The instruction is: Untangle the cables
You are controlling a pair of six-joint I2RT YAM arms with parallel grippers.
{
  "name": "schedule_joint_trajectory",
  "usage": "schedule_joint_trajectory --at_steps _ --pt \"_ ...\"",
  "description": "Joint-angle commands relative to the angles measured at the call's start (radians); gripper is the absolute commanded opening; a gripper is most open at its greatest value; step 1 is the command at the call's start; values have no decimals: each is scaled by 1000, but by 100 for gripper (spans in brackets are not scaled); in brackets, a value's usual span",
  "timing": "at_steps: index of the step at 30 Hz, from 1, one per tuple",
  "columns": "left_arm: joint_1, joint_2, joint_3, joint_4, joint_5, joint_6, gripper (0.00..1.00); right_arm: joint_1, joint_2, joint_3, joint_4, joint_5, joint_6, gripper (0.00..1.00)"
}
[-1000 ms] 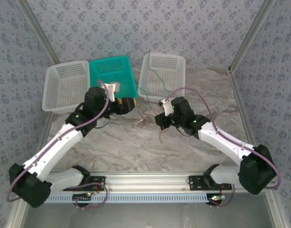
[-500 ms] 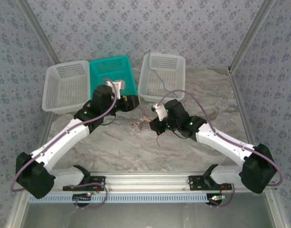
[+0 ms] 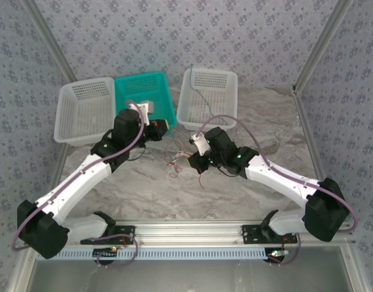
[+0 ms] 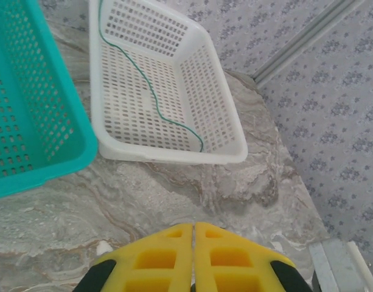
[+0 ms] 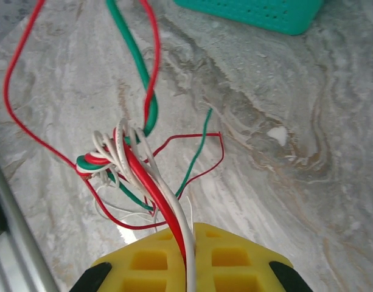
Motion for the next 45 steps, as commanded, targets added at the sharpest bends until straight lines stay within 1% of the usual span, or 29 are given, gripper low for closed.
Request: schedule_joint_trajectory --at_steps 1,4,8,12,19,30,40,45 --pt "31 -79 -1 -39 -86 7 0 -7 11 -8 -20 145 3 0" --pt "77 -131 9 -75 -106 19 0 -38 23 -31 -29 188 33 0" --pt "115 -172 29 -115 -107 37 0 -82 35 -58 -21 175 77 0" --pt "121 -192 37 -132 -110 43 0 -100 45 -64 -24 180 97 0" --pt "131 -226 43 -174 -142 62 0 -150 54 -69 -58 237 151 0" --pt "165 -273 45 -215 -154 72 0 -210 54 -95 -71 246 204 0" --pt "180 -293 44 -232 -163 78 0 -250 54 -102 -111 307 252 0" --pt "186 -305 56 -262 -185 97 0 -289 57 -116 -139 344 285 0"
